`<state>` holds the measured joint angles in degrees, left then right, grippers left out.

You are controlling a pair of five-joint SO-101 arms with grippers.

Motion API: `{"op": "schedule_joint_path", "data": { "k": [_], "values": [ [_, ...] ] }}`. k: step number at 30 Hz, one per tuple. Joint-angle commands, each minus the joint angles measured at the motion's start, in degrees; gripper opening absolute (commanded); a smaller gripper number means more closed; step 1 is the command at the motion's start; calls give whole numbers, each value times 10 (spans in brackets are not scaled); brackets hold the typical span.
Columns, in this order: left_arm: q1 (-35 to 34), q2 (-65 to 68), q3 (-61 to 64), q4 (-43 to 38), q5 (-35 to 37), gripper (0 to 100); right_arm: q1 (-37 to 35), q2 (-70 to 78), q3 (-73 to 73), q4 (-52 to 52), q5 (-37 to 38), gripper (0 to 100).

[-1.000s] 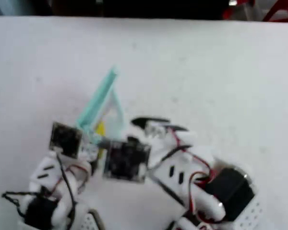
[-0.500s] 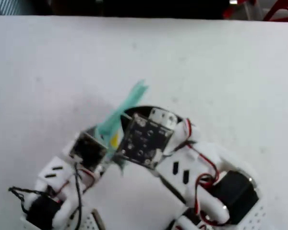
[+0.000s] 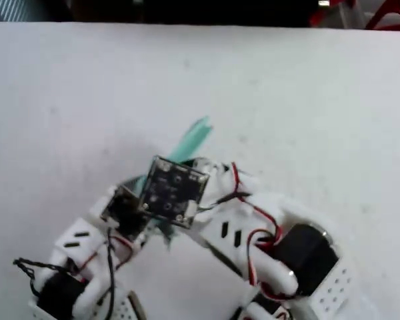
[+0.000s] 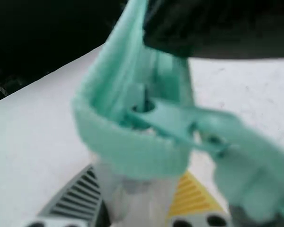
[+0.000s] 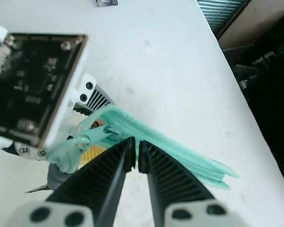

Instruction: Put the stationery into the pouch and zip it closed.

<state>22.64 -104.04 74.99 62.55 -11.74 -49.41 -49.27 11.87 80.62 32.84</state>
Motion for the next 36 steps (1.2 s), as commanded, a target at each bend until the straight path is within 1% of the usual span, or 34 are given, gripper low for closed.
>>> {"op": "schedule_joint_path", "data": {
  "k": [1,7,12,15,17,22,25,28,30,34,35,36],
  "values": [
    [13,-7,-8,0,-5,20,-11,29,-41,-9,1,18],
    [10,-7,-8,0,-5,20,-13,65,-62,9,2,18],
    [10,-7,-8,-1,-5,20,-13,103,-62,36,41,18],
    [10,-7,-8,-1,-5,20,-14,129,-62,53,43,18],
    [10,-7,-8,-3,-5,20,-35,137,-62,65,40,18],
    [10,-7,-4,-4,-5,21,-131,138,-63,87,39,18],
    [10,-7,-1,-4,-5,21,-138,138,-77,95,39,18],
    [10,-7,0,-4,-5,21,-119,138,-94,95,39,18],
    [10,-7,0,-4,-5,21,-91,138,-105,90,44,18],
    [10,-7,-1,-4,-5,21,35,138,-171,73,46,20],
    [10,-7,-1,-4,-5,21,58,142,-195,79,53,35],
    [10,-7,-1,-4,-5,21,62,143,-215,97,78,70]
  ]
}}
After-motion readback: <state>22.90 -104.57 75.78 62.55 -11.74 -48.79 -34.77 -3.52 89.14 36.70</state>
